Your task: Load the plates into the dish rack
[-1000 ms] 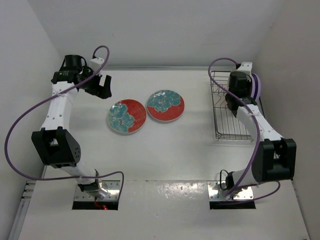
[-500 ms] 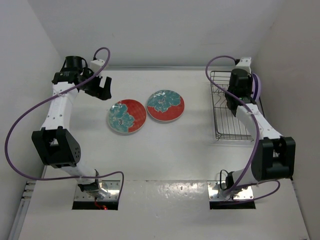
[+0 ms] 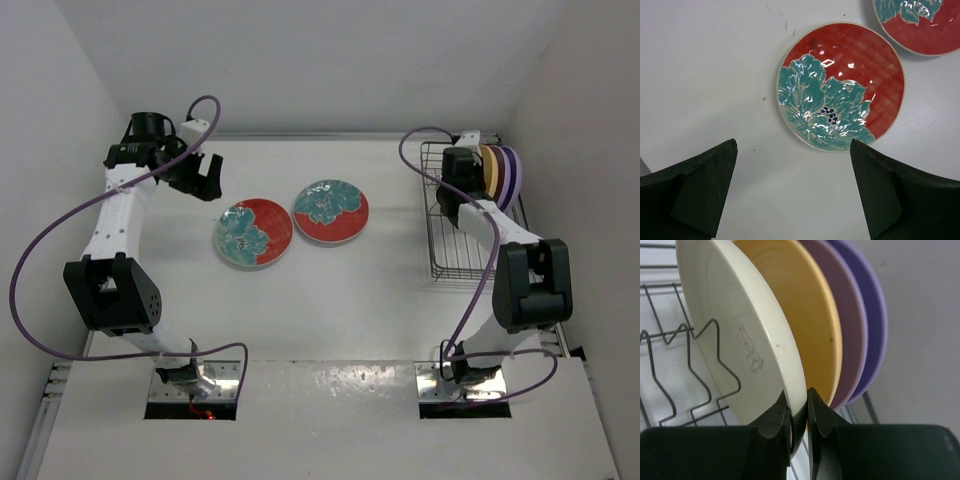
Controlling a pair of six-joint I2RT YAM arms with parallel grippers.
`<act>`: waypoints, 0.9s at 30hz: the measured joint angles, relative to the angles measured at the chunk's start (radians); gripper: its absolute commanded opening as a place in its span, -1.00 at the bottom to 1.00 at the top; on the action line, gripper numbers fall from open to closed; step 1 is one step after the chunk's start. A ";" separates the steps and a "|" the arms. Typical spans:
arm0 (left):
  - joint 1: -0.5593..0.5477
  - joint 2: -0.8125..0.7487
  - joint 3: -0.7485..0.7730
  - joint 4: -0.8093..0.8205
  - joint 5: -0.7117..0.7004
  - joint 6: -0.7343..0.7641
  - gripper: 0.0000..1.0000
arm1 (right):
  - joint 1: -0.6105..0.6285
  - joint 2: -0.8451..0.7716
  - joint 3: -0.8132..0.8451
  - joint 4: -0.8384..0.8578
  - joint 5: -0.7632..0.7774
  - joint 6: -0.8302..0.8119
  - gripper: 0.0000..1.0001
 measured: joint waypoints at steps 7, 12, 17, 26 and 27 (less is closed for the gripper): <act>-0.002 0.000 0.000 -0.006 -0.008 0.004 1.00 | -0.018 0.000 0.037 -0.121 -0.043 0.129 -0.48; -0.002 0.000 0.000 -0.008 -0.011 0.004 1.00 | -0.026 -0.040 0.057 -0.192 -0.084 0.174 0.24; -0.002 0.000 -0.001 -0.008 -0.011 0.004 1.00 | -0.035 -0.097 0.119 -0.251 -0.095 0.172 0.43; -0.006 0.000 -0.006 -0.011 -0.011 0.004 1.00 | -0.004 -0.225 0.282 -0.404 -0.375 0.218 0.50; -0.007 0.000 -0.006 -0.011 -0.010 0.005 1.00 | 0.008 -0.228 0.292 -0.414 -0.449 0.240 0.47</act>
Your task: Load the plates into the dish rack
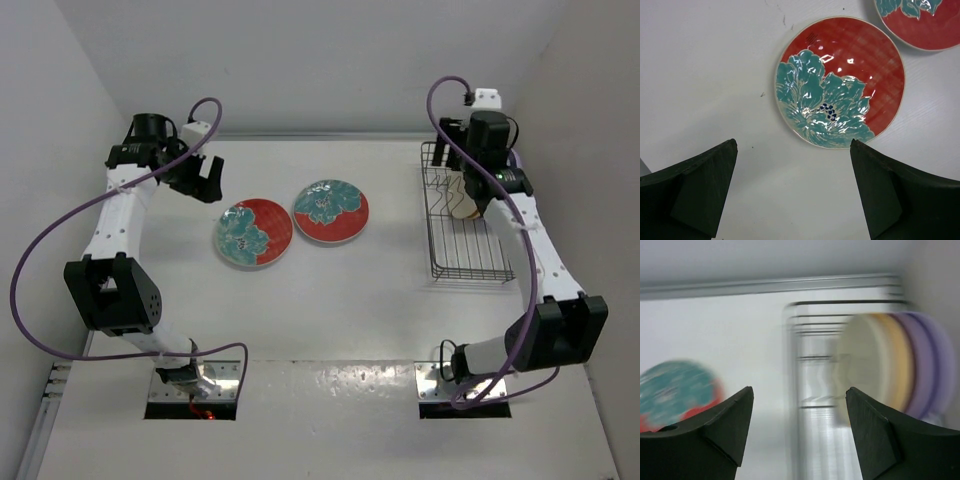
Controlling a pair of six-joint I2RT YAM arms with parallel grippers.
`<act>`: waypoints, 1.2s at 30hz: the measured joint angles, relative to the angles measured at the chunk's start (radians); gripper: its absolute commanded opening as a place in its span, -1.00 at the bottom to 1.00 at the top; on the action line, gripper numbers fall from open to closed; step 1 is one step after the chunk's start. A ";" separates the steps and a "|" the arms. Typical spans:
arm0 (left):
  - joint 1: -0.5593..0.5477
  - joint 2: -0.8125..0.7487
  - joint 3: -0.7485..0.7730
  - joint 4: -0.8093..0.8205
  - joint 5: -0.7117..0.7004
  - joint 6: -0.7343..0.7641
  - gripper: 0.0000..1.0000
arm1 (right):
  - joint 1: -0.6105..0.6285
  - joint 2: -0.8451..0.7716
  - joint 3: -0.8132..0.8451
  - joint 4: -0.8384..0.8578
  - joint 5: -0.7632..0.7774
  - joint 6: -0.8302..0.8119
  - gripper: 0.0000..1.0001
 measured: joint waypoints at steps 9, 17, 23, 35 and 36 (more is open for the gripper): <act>-0.006 0.000 -0.017 -0.004 -0.002 0.002 1.00 | 0.138 0.312 0.008 -0.022 -0.462 0.325 0.58; -0.006 -0.001 -0.043 -0.012 -0.013 0.003 1.00 | 0.119 0.618 0.002 0.008 -0.617 0.561 0.21; -0.006 -0.001 -0.043 -0.013 -0.016 0.003 1.00 | 0.130 0.645 -0.053 0.127 -0.673 0.679 0.09; 0.000 -0.002 -0.114 0.003 0.051 0.017 1.00 | 0.138 0.727 -0.119 0.375 -0.766 0.865 -0.95; 0.000 -0.002 -0.137 0.007 0.050 0.017 1.00 | 0.137 0.733 -0.123 0.397 -0.778 0.873 -1.00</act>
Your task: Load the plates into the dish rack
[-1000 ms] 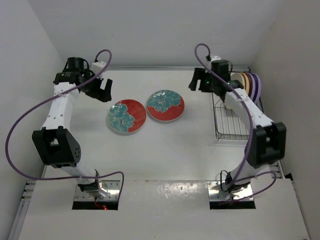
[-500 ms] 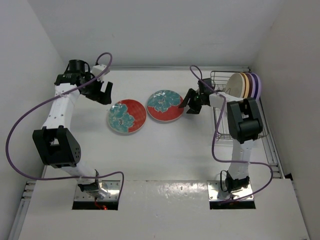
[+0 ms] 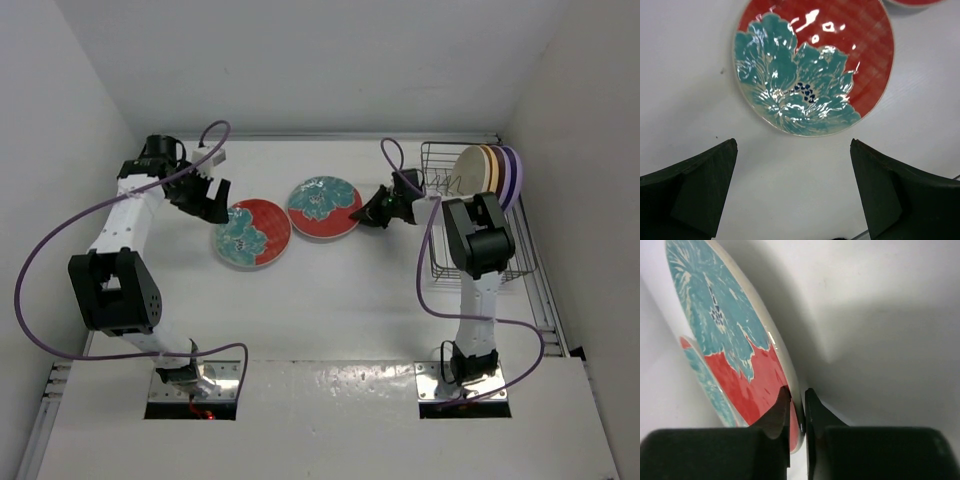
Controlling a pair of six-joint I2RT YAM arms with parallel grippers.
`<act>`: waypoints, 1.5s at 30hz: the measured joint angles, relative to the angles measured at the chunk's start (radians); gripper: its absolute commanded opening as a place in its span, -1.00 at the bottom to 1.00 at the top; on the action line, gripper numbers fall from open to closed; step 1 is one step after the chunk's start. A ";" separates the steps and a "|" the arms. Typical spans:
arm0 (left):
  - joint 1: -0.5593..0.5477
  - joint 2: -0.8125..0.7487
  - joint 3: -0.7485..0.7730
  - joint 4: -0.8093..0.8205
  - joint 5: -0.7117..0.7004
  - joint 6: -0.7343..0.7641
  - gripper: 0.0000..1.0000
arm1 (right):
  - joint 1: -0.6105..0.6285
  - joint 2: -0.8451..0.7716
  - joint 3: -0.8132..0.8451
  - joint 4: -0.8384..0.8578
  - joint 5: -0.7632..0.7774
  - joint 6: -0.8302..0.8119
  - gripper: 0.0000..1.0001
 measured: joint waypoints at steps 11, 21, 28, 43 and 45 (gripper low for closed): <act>0.006 0.008 -0.119 0.027 -0.116 -0.009 1.00 | 0.003 -0.130 -0.091 0.054 0.046 -0.087 -1.00; 0.006 0.058 -0.127 0.048 -0.215 -0.031 1.00 | -0.063 -0.458 -0.056 -0.194 0.285 -0.419 -1.00; 0.006 0.058 -0.127 0.050 -0.220 -0.034 1.00 | -0.137 -0.589 0.016 -0.310 0.422 -0.576 -1.00; 0.006 0.058 -0.127 0.050 -0.213 -0.035 1.00 | -0.298 -0.730 0.130 -0.383 0.690 -0.961 -1.00; 0.006 0.058 -0.127 0.050 -0.213 -0.035 1.00 | -0.304 -0.730 0.129 -0.387 0.712 -1.005 -1.00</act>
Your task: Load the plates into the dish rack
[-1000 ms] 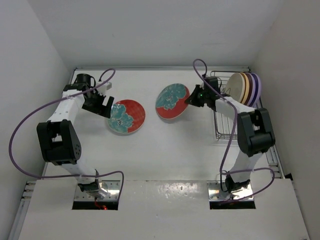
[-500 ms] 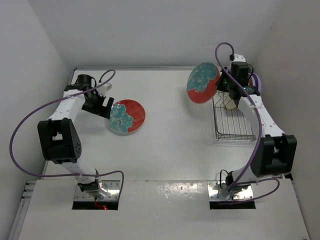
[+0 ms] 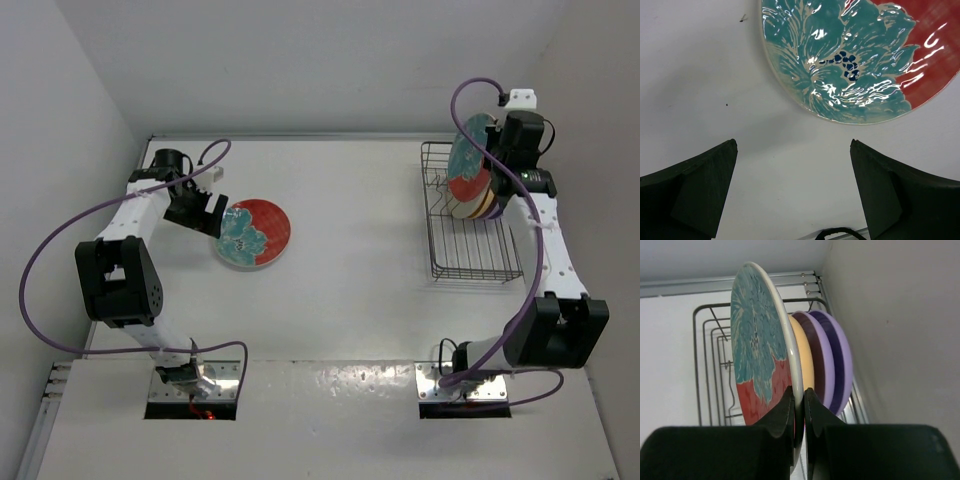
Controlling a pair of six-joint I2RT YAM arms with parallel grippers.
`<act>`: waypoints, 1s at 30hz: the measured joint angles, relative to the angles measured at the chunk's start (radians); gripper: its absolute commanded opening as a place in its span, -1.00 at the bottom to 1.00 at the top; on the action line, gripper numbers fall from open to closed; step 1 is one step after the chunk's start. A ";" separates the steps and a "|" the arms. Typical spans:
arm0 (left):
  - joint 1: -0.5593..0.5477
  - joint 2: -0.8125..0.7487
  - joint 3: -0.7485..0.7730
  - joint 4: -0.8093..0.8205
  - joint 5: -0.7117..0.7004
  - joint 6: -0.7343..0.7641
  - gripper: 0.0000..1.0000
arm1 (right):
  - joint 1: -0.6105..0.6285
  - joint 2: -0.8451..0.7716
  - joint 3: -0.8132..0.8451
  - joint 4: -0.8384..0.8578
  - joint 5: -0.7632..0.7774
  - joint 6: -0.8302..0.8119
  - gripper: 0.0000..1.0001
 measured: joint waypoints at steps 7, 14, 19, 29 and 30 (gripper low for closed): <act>0.000 0.000 0.000 0.000 0.000 0.000 1.00 | 0.002 0.039 -0.008 0.030 0.020 -0.112 -1.00; 0.000 0.000 0.000 0.000 0.000 0.000 1.00 | 0.050 0.080 -0.059 0.116 0.123 -0.173 -1.00; 0.000 0.000 0.000 0.000 0.000 0.000 1.00 | 0.119 0.084 -0.107 0.190 0.214 -0.234 -1.00; -0.006 0.007 0.000 -0.002 0.000 0.014 1.00 | 0.127 0.187 -0.109 0.177 0.228 -0.127 -0.94; -0.007 0.014 0.000 -0.001 0.000 0.019 1.00 | 0.119 0.200 -0.108 0.172 0.227 -0.092 -0.88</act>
